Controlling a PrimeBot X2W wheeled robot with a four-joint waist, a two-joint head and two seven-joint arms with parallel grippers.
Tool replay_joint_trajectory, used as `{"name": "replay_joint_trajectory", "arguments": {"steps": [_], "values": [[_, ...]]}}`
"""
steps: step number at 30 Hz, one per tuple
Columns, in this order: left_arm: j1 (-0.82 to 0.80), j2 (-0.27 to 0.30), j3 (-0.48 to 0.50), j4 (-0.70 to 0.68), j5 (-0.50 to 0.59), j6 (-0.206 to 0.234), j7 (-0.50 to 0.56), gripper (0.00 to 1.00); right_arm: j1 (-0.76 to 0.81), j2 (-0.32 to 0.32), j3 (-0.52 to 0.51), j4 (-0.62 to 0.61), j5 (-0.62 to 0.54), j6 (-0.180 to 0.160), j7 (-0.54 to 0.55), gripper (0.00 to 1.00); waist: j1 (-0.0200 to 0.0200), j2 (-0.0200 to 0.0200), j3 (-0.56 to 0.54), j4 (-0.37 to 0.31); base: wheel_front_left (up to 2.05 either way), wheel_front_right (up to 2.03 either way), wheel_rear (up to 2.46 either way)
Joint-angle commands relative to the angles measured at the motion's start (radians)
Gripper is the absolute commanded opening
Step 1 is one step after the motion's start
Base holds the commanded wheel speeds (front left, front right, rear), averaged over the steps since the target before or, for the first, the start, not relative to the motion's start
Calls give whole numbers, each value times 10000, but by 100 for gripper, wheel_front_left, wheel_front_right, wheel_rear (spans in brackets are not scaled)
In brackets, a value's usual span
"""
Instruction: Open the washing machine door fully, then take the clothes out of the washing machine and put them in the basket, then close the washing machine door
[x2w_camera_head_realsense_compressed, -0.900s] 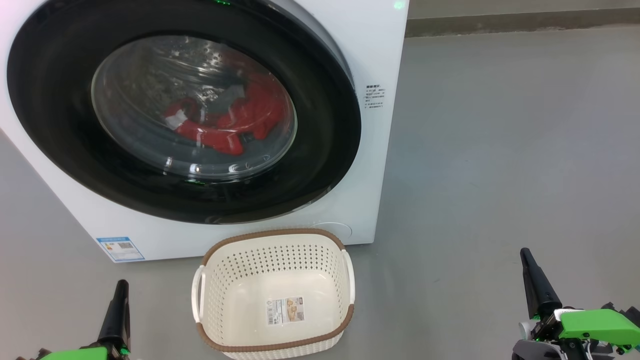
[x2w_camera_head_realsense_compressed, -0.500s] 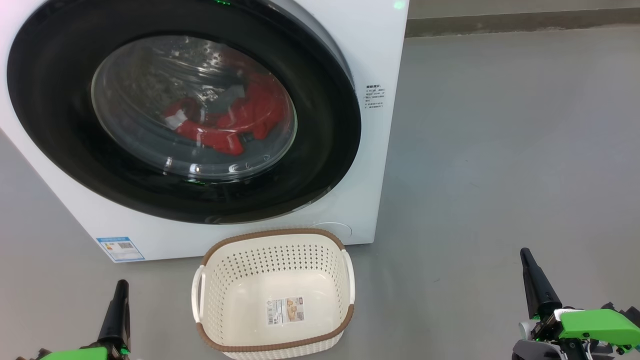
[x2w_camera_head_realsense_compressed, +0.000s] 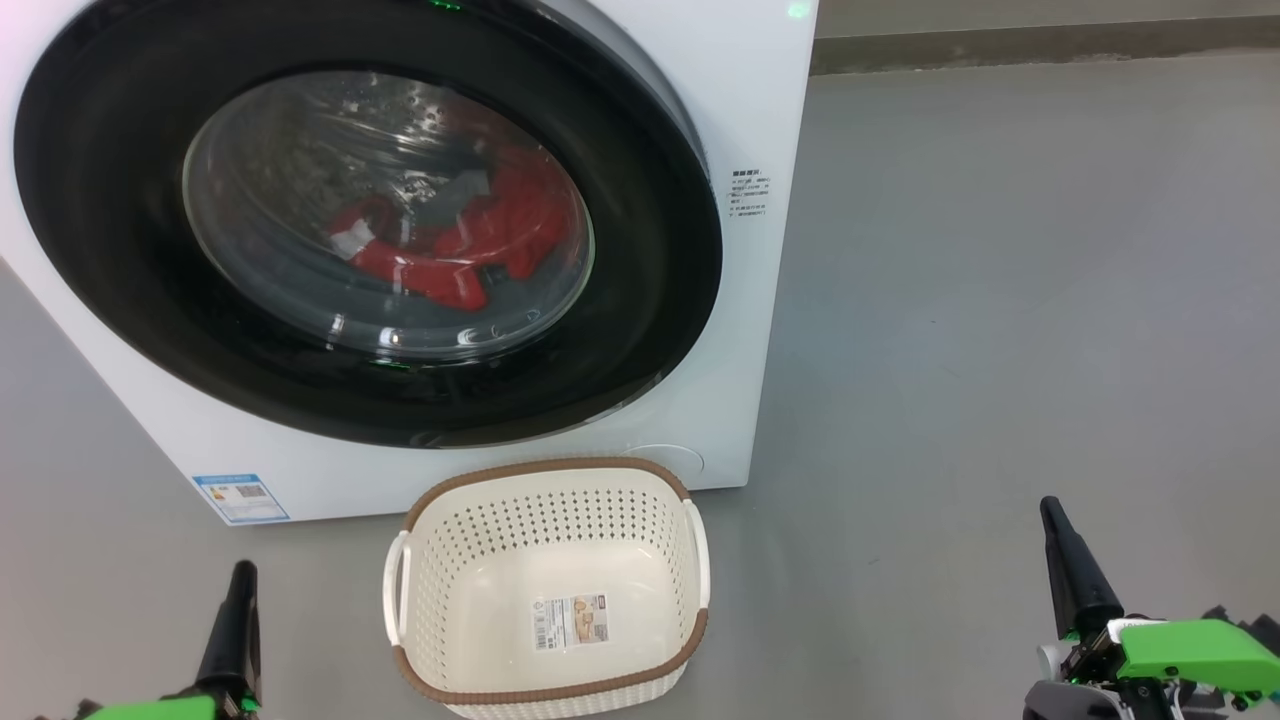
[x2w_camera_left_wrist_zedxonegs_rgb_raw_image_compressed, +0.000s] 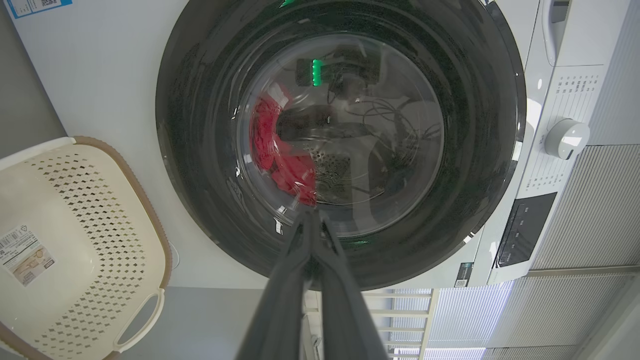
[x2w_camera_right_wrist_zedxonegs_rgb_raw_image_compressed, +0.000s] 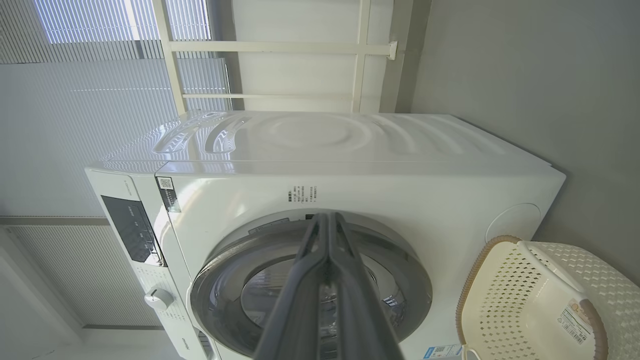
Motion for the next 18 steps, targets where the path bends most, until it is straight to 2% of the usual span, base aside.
{"name": "replay_joint_trajectory", "arguments": {"steps": [1,2,6,13,18], "values": [[-373,202,271,-199,-40,-33,29,100,-108,-114,240,-298,17,-9,75,100,0,0,0,0,0,0,0],[12,-7,3,24,3,0,-5,100,2,7,0,36,0,0,-8,100,0,0,0,0,0,0,0],[339,-175,-18,461,6,2,-12,100,210,95,4,529,0,0,-20,100,0,0,2,0,0,0,0],[374,-154,-83,305,175,0,-220,100,247,69,164,422,-126,-1,-216,100,22,0,-19,17,0,0,0],[408,-139,-117,196,378,-2,-369,100,281,4,303,362,-414,-1,-372,100,1,0,3,30,0,0,0]]}}
